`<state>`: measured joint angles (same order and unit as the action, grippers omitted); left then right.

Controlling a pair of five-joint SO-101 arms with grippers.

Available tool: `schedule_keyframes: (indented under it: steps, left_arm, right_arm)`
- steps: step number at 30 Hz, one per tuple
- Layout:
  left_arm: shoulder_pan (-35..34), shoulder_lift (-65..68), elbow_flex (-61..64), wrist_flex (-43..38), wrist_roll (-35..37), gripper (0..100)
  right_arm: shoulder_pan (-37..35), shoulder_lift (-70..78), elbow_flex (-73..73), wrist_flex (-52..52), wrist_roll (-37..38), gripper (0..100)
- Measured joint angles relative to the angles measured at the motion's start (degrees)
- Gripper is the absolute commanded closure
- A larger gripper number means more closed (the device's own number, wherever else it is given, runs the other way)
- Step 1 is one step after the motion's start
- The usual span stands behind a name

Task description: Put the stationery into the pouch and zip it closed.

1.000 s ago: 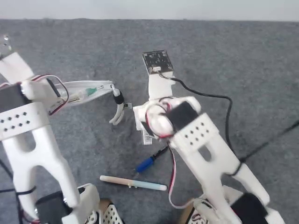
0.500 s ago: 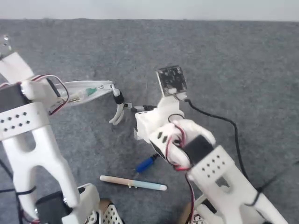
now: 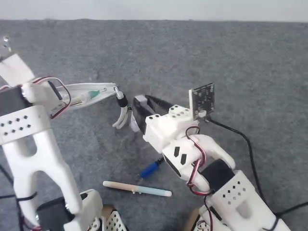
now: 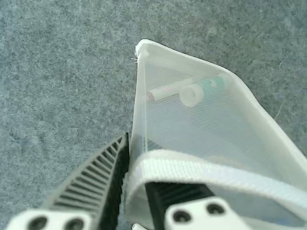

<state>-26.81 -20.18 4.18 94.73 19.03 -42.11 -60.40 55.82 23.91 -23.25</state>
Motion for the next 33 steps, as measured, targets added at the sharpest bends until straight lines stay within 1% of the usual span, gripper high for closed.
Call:
schedule_keyframes:
  steps: [5, 10, 15, 20, 27, 33]
  left_arm:
    - [0.00, 0.00, 0.00, 0.00, 0.00, 99]
    - [0.00, 0.00, 0.00, 0.00, 0.00, 99]
    - [0.00, 0.00, 0.00, 0.00, 0.00, 99]
    - [0.00, 0.00, 0.00, 0.00, 0.00, 99]
    - [0.00, 0.00, 0.00, 0.00, 0.00, 99]
    - [0.00, 0.00, 0.00, 0.00, 0.00, 99]
  right_arm:
    - [-0.88, -0.09, 0.00, -10.11, 5.71, 99.2]
    - [-4.75, -0.09, 0.00, -20.66, 11.60, 99.2]
    - [-9.93, 1.32, 0.00, -27.78, 17.32, 99.2]
    - [-10.99, 9.32, 0.00, -37.01, 21.01, 99.2]
    - [-11.16, 25.58, 0.00, -52.31, 24.88, 99.2]
    - [-11.25, 37.01, -3.96, -60.84, 25.67, 99.2]
